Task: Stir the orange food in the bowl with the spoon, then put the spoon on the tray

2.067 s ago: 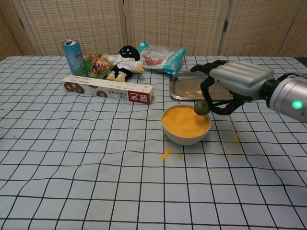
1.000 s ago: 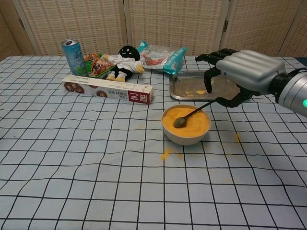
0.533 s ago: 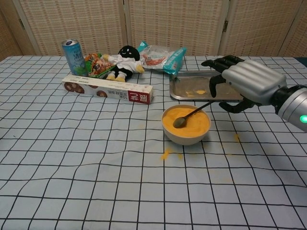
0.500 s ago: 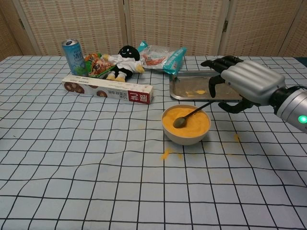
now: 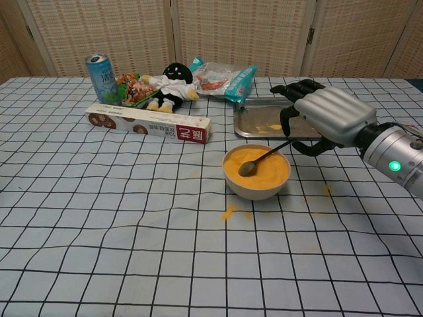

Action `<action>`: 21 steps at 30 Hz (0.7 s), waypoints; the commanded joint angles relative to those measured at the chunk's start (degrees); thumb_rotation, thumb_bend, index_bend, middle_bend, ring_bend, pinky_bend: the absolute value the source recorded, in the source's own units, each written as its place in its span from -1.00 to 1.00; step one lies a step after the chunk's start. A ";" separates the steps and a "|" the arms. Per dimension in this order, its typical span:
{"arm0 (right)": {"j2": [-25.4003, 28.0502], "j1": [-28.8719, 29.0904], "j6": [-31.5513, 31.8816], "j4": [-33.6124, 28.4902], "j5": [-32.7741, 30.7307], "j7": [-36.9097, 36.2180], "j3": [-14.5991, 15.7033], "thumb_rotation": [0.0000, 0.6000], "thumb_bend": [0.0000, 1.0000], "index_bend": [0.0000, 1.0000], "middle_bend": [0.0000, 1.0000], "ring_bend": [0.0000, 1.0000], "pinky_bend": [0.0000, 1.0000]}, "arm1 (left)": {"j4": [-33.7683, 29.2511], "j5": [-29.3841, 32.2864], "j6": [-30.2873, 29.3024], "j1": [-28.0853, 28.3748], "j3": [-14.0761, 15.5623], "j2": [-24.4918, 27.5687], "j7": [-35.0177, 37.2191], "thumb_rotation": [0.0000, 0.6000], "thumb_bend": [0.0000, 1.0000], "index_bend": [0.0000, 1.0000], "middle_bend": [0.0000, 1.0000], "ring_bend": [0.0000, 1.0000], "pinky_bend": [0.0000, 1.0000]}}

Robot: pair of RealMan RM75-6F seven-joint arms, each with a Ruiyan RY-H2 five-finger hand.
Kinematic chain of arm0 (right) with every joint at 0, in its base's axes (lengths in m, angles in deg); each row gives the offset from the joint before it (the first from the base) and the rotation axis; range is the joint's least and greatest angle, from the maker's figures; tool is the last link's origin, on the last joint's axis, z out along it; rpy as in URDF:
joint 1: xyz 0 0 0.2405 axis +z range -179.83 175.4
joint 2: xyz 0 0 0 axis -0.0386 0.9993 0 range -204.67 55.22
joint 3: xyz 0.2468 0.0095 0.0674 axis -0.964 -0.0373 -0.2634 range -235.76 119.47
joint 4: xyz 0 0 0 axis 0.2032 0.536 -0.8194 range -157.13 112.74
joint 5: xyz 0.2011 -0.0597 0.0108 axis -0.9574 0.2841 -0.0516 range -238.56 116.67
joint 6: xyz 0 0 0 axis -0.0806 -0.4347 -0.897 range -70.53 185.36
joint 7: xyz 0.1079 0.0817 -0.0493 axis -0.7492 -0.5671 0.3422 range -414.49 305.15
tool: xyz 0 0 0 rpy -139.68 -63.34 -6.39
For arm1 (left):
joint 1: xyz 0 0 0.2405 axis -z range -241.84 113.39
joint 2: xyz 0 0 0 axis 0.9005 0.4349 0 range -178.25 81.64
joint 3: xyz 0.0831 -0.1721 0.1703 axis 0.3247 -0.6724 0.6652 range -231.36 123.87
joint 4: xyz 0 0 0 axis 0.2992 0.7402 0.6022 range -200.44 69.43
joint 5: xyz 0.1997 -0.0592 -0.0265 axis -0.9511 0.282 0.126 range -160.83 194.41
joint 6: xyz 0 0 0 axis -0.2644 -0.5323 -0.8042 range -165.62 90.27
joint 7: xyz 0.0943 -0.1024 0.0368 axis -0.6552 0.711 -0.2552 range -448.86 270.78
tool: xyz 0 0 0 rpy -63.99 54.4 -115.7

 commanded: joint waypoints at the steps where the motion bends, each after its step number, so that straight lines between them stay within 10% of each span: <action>1: -0.23 0.12 -0.36 0.43 -0.12 -0.18 -0.01 1.00 -0.36 0.01 -1.00 -1.00 -1.00 | 0.04 0.10 0.02 0.00 -0.03 -0.03 -0.03 1.00 -0.06 -1.00 -1.00 -1.00 -0.78; 21: -1.12 0.41 -0.11 1.58 -0.07 -0.92 -0.20 1.00 -0.36 0.08 -1.00 -1.00 -1.00 | 0.12 0.10 0.15 0.11 0.01 0.03 0.15 1.00 -0.05 -1.00 -1.00 -1.00 -0.78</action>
